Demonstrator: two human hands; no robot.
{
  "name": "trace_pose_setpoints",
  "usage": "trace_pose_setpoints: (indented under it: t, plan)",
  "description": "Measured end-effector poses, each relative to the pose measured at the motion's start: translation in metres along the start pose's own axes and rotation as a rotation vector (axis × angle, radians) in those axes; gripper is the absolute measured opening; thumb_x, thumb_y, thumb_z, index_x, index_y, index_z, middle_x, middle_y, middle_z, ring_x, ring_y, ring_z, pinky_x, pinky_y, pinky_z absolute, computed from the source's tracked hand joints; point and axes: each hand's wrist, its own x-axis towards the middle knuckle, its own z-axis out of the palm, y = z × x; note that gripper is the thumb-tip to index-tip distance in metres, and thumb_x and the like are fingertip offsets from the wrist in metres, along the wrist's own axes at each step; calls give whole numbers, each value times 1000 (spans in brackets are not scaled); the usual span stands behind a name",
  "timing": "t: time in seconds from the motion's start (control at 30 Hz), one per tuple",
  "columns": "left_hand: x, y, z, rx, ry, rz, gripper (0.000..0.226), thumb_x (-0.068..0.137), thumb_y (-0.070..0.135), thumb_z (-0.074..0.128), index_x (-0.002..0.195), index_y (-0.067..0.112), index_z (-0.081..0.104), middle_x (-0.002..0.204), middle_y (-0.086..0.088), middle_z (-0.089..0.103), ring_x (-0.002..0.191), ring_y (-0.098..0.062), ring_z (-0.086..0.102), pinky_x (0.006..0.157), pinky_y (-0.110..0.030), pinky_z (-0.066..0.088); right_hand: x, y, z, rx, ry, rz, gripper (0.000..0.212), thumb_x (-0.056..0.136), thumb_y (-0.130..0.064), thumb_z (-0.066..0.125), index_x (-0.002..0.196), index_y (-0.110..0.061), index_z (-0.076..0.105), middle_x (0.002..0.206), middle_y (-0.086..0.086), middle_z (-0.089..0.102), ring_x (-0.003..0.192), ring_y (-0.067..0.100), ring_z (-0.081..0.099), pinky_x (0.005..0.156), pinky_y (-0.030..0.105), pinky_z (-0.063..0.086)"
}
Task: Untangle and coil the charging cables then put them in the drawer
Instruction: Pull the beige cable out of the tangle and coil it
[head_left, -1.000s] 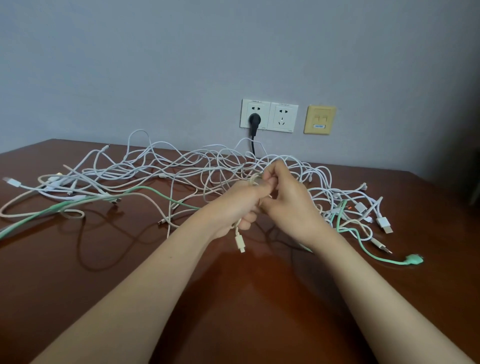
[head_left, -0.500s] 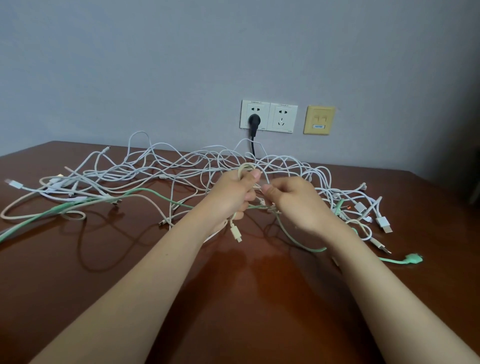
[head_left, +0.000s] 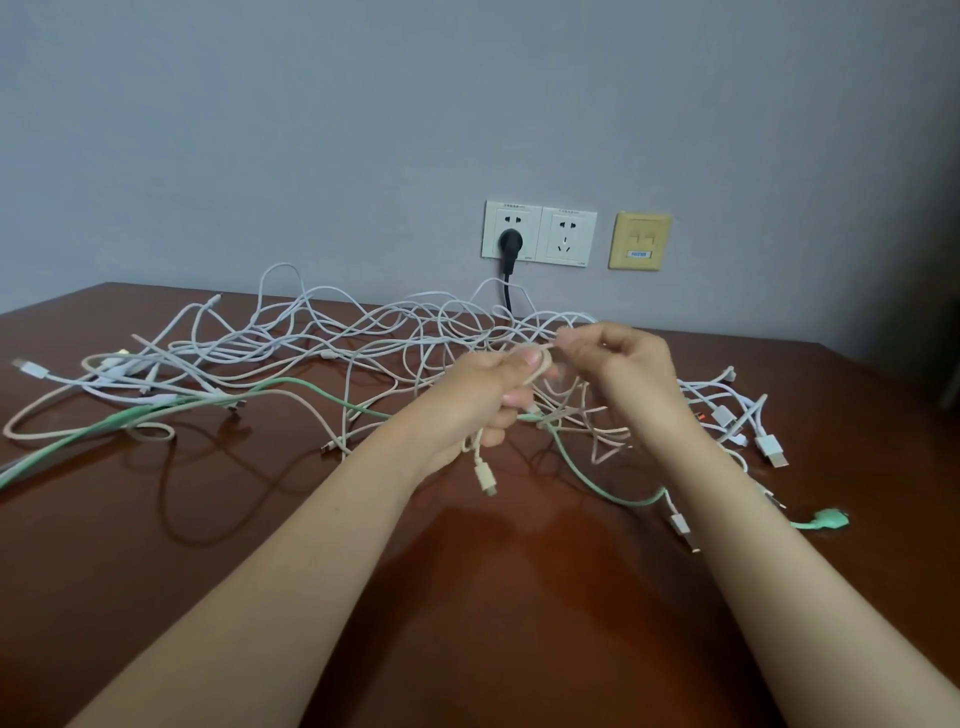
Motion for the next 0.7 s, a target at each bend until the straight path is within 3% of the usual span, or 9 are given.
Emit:
trace_pose_setpoints:
  t: [0.1, 0.2, 0.33, 0.57, 0.7]
  plan:
    - [3, 3, -5, -172, 148, 29, 30, 101, 28, 36, 83, 16, 56, 40, 13, 31, 31, -1, 19, 32, -11, 16, 2, -3, -6, 463, -170, 154, 23, 94, -8, 39, 81, -10, 58, 48, -4, 40, 47, 11, 28, 58, 23, 36]
    - [4, 2, -8, -203, 246, 50, 30, 102, 28, 35, 83, 17, 55, 37, 13, 32, 29, 0, 20, 32, -11, 16, 2, -3, -6, 599, -224, 178, 21, 92, 2, 36, 89, -7, 55, 50, -2, 44, 44, 9, 30, 50, 19, 36]
    - [5, 2, -7, -165, 294, 58, 31, 101, 30, 36, 80, 18, 55, 36, 13, 33, 29, 0, 21, 32, -11, 17, 3, 2, -1, 413, -170, 141, 17, 95, 1, 41, 89, -7, 54, 50, -2, 54, 36, 4, 27, 36, 14, 23]
    - [8, -4, 3, 27, 280, 146, 27, 99, 28, 42, 79, 18, 57, 40, 11, 37, 26, 0, 26, 33, -12, 21, 0, 10, 12, -120, -166, 113, 35, 99, -16, 39, 67, -11, 52, 39, 1, 51, 23, 7, 29, 29, 13, 22]
    - [9, -4, 7, 79, 320, 230, 24, 99, 21, 41, 82, 18, 58, 30, 12, 40, 26, 0, 37, 33, -9, 25, -10, 9, 25, -429, -200, -7, 35, 94, -16, 41, 64, -5, 58, 34, -2, 48, 36, 6, 43, 43, 12, 32]
